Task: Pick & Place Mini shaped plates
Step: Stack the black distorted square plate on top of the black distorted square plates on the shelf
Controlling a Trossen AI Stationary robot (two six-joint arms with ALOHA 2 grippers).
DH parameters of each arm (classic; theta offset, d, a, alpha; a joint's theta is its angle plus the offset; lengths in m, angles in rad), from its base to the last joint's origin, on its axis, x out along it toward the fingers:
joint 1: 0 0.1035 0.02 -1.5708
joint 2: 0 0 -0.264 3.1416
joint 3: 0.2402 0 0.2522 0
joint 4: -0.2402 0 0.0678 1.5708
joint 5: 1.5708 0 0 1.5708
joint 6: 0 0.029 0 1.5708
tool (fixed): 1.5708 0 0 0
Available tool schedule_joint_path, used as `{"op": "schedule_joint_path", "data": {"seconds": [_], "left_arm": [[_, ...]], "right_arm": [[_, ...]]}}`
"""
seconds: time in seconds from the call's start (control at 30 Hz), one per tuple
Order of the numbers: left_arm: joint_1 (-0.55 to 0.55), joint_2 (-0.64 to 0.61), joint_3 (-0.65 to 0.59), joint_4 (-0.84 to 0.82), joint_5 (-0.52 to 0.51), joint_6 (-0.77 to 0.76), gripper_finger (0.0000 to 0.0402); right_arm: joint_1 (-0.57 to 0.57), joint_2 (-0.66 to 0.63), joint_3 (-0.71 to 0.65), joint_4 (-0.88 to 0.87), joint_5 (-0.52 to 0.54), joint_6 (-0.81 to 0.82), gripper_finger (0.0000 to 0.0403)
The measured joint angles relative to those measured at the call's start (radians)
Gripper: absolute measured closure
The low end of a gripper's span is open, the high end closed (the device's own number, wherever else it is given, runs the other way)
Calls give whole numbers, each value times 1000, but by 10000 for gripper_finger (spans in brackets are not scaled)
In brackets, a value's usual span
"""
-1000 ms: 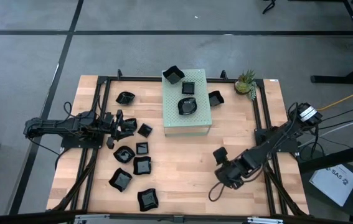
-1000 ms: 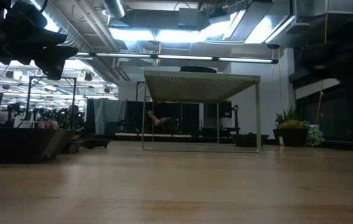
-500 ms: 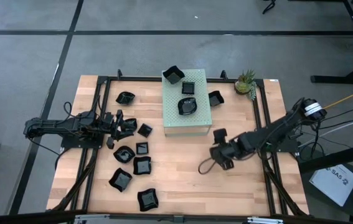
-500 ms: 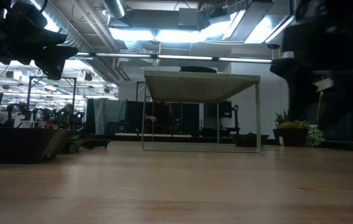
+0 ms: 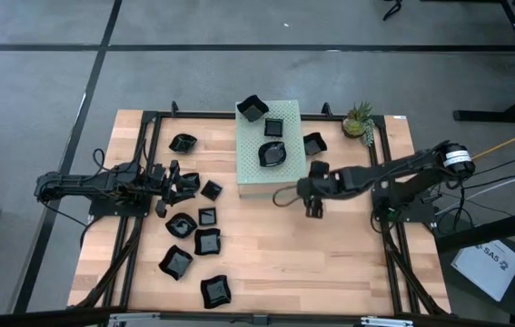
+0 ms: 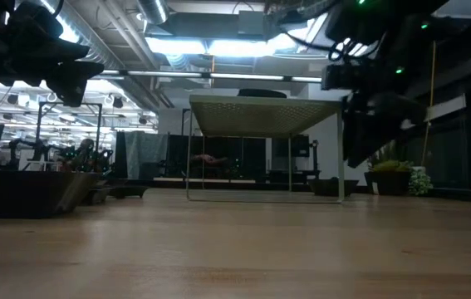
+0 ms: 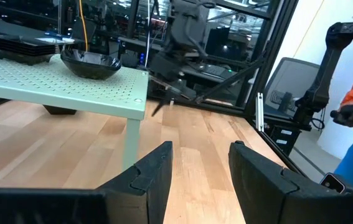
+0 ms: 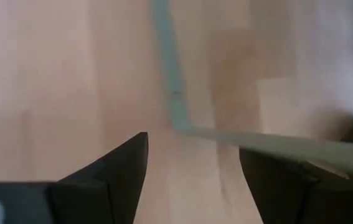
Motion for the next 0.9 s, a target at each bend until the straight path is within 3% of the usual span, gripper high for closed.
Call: {"op": "schedule_joint_path", "data": {"seconds": [0.6,0.9], "left_arm": [[0,0,0,0,0,0,249],[0,0,0,0,0,0,249]], "right_arm": [[-211,-117,0,-20,-30,285,155],[-257,-136,1,-43,-10,297,155]]}}
